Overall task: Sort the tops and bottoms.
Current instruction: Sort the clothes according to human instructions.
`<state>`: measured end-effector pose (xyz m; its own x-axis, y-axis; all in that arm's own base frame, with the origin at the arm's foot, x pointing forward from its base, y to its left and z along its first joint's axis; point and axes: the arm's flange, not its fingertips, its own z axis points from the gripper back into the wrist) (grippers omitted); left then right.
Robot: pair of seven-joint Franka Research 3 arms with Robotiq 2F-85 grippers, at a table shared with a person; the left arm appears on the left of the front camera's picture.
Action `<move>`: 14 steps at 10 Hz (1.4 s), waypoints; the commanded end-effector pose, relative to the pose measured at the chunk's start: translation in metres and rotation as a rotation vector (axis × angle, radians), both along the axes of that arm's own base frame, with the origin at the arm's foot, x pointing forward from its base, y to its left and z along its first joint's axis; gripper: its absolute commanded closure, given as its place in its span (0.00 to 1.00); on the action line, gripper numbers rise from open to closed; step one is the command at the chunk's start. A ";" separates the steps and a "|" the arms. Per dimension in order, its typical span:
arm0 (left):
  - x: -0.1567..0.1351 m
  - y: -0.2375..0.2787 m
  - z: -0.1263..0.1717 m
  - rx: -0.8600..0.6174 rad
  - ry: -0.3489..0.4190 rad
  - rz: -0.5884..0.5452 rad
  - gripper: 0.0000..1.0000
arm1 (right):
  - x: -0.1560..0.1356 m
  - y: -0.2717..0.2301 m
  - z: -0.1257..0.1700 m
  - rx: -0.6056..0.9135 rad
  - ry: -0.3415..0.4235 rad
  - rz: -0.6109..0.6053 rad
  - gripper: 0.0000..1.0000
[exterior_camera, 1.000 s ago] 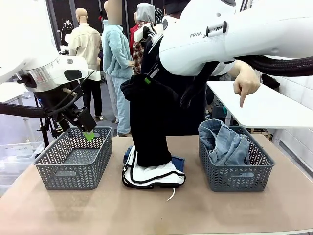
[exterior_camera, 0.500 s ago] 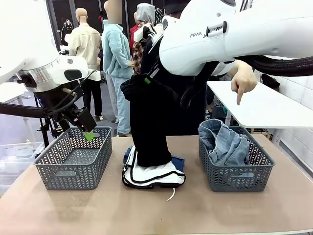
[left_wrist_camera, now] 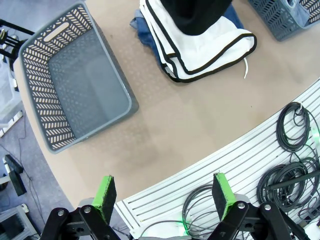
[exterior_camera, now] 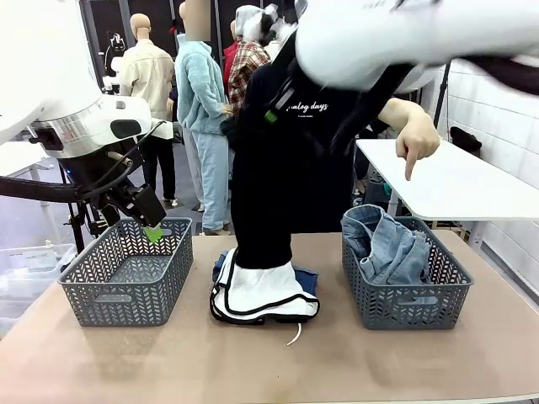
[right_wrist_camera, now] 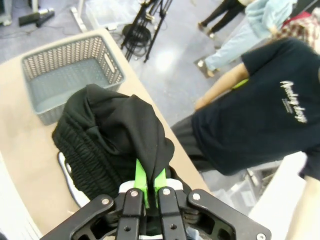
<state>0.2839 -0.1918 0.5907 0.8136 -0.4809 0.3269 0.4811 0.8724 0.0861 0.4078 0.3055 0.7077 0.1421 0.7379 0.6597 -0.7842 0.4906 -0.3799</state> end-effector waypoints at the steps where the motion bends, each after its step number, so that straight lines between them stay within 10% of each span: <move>1: -0.001 0.001 -0.001 0.000 -0.002 0.013 0.00 | -0.021 -0.039 0.033 -0.018 -0.031 -0.078 1.00; 7: -0.001 0.001 -0.001 0.000 -0.002 0.013 0.00 | -0.039 -0.177 0.038 0.189 -0.042 -0.462 1.00; 8: -0.001 0.001 -0.001 0.000 -0.002 0.013 0.00 | -0.033 -0.156 0.042 0.080 0.032 -0.276 1.00; 12: -0.001 0.001 -0.001 0.000 -0.002 0.013 0.00 | -0.036 -0.160 0.036 0.108 0.038 -0.305 1.00; 14: -0.001 0.001 -0.001 0.000 -0.002 0.013 0.00 | -0.015 -0.198 0.028 0.132 0.234 -0.282 1.00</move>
